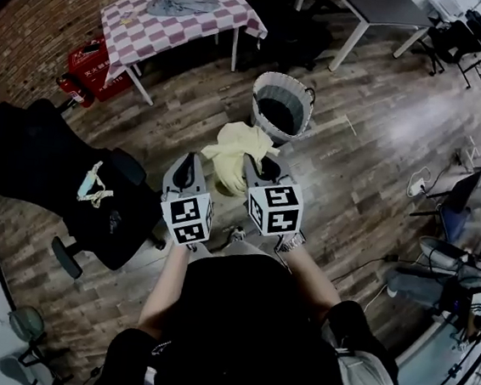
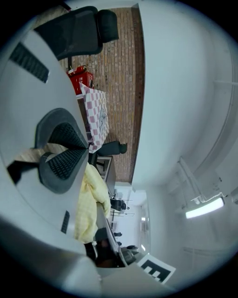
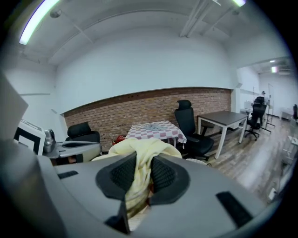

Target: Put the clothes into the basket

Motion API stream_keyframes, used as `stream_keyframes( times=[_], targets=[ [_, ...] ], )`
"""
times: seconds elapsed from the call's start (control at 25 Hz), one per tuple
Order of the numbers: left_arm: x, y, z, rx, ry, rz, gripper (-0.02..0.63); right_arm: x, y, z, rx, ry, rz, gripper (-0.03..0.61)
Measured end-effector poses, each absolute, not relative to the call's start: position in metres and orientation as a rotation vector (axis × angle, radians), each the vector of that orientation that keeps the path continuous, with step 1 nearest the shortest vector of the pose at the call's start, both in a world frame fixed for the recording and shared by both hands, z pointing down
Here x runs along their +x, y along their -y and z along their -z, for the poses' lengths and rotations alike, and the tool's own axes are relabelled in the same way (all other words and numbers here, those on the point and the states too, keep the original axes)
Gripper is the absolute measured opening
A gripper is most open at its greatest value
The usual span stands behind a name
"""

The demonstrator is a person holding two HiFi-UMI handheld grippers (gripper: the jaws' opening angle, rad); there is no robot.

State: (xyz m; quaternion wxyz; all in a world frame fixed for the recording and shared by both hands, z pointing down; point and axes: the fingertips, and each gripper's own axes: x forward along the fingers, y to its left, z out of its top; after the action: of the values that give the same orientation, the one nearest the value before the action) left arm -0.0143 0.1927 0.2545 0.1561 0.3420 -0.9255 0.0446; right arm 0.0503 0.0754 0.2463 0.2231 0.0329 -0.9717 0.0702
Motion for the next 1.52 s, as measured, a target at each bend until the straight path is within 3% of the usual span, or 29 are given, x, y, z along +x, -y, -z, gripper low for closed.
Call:
stream_keyframes(
  times=[0.68, 1.52],
  targets=[
    [0.034, -0.011, -0.268, 1.467, 2.405, -0.219, 0.014, 0.138, 0.065, -0.261, 0.584, 2.608, -0.321, 0.072],
    [-0.053, 0.126, -0.276, 1.735, 2.192, -0.241, 0.014, 0.065, 0.171, -0.263, 0.886, 2.492, -0.366, 0.072]
  ],
)
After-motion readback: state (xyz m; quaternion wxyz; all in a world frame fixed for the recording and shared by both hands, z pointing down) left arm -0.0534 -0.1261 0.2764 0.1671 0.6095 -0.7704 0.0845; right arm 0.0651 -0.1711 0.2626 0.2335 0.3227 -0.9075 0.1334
